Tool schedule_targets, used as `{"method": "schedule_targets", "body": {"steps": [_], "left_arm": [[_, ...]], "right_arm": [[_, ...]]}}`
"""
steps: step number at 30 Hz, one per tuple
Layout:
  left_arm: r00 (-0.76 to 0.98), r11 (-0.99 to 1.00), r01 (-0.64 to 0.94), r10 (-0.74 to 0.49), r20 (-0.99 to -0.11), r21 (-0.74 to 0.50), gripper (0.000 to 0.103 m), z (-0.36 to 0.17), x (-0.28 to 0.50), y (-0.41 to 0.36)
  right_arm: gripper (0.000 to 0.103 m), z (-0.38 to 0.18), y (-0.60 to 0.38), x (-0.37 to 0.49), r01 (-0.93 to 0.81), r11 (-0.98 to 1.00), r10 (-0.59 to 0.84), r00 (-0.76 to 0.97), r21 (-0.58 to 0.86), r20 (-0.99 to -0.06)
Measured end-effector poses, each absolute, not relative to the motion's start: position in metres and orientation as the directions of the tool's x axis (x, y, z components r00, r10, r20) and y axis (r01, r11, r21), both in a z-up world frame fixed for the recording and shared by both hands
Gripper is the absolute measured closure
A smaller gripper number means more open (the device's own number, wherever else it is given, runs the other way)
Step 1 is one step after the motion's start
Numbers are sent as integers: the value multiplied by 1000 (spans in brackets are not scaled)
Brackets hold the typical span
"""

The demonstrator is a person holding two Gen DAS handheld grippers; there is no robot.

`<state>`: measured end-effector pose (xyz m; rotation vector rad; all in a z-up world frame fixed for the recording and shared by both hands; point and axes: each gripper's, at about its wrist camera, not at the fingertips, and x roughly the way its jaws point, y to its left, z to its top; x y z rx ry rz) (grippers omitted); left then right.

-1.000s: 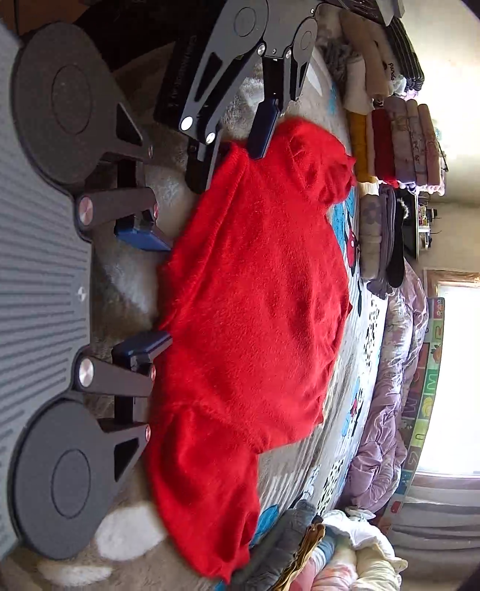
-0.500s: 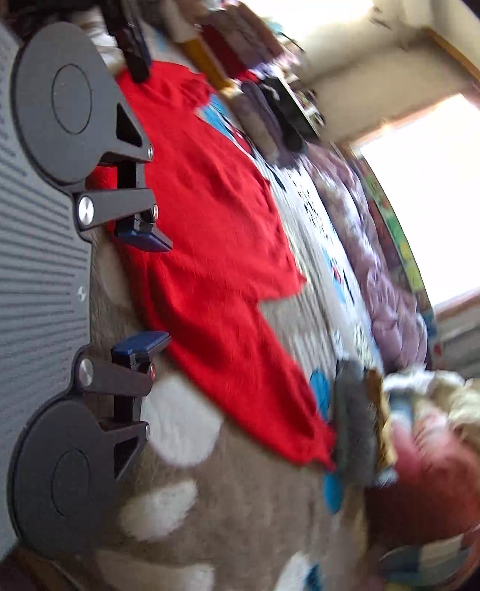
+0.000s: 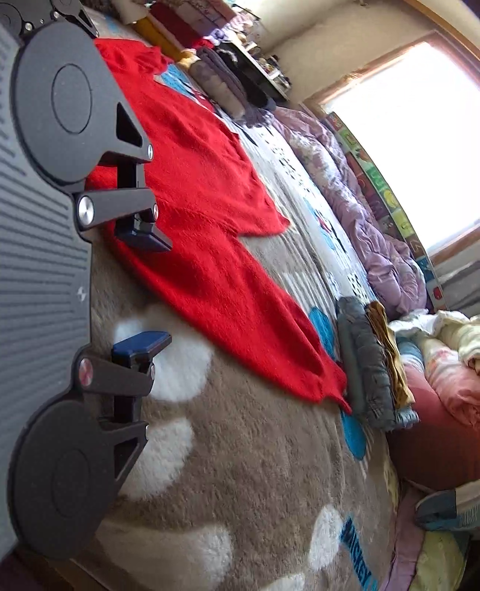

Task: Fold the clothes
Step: 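Grasp a sweater sleeve end with the left gripper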

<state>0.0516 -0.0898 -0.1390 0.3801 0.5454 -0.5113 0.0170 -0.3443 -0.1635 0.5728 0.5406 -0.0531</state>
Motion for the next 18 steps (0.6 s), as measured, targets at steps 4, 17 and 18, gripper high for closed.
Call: {"method": "schedule_targets", "body": {"steps": [4,17,18], "left_arm": [[740,806,556,-370,-562,201,32,-119,62,-98],[709,604,687,-439,-551,403,32,-116,79,-246],[706,589,693,-438,-557,415,32,-119,81,-257]], "right_arm": [[54,-167,-365,11,222,784,100,877,580,-471],[54,-191,-435,-9,338,471,-24,928,815,-371],[54,-193,-439,-11,342,449,-36,930,825,-366]]}}
